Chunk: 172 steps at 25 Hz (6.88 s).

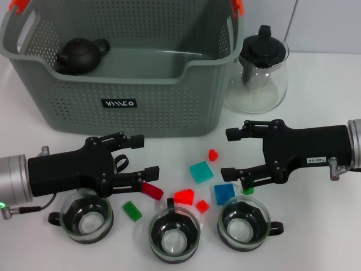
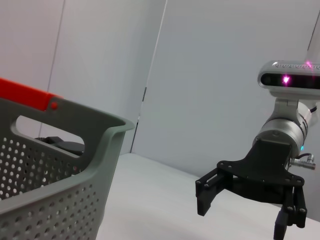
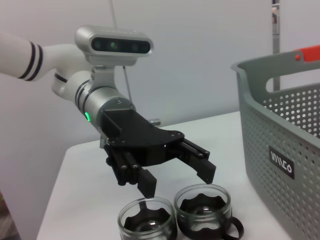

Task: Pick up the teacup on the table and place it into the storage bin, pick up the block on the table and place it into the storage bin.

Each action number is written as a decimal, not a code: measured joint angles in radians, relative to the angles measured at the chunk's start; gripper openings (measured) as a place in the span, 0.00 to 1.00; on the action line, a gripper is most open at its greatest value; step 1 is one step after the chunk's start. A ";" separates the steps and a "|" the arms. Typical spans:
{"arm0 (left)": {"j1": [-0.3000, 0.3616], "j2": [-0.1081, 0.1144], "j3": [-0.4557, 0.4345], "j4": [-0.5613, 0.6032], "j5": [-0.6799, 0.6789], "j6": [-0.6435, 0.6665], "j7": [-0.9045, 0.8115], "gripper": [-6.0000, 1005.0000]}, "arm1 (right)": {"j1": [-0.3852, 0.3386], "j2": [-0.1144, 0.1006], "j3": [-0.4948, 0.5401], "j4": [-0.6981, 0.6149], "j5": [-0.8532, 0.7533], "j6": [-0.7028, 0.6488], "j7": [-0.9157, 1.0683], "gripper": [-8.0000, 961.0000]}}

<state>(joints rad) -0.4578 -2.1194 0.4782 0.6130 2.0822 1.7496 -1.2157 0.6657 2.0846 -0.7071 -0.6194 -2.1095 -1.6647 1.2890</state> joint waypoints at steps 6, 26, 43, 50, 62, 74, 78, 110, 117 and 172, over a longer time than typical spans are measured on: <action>0.001 0.001 0.000 0.001 -0.001 -0.003 0.000 0.84 | -0.001 -0.002 0.003 -0.001 0.001 0.007 0.025 0.98; 0.022 -0.001 -0.003 -0.007 -0.005 -0.016 -0.002 0.84 | 0.003 0.011 -0.292 -0.498 -0.164 -0.286 0.370 0.98; 0.025 -0.011 -0.030 -0.010 -0.018 -0.037 -0.001 0.84 | 0.014 0.015 -0.659 -0.562 -0.230 -0.167 0.503 0.98; 0.025 -0.012 -0.030 -0.019 -0.018 -0.047 0.000 0.84 | 0.009 0.015 -0.775 -0.538 -0.252 -0.073 0.529 0.98; 0.036 -0.015 -0.030 -0.019 -0.020 -0.055 0.007 0.84 | 0.016 0.017 -0.918 -0.485 -0.271 0.061 0.542 0.74; 0.047 -0.016 -0.053 -0.020 -0.021 -0.055 0.014 0.84 | 0.016 0.017 -0.966 -0.496 -0.290 0.068 0.563 0.57; 0.048 -0.016 -0.053 -0.021 -0.021 -0.054 0.015 0.84 | 0.017 0.017 -0.962 -0.505 -0.290 0.046 0.574 0.42; 0.085 -0.001 -0.102 0.002 -0.013 -0.016 0.047 0.84 | 0.099 -0.014 -0.120 -0.722 0.286 -0.191 0.489 0.07; 0.069 -0.001 -0.089 -0.008 -0.011 -0.014 0.050 0.84 | 0.421 -0.082 -0.184 -0.436 0.180 0.195 0.599 0.07; 0.056 -0.008 -0.091 -0.009 -0.021 0.002 0.050 0.84 | 0.577 0.017 -0.496 0.217 -0.131 0.970 0.474 0.07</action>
<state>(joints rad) -0.4018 -2.1276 0.3872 0.6044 2.0616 1.7519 -1.1657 1.2424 2.1016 -1.2027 -0.4023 -2.2400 -0.6944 1.7633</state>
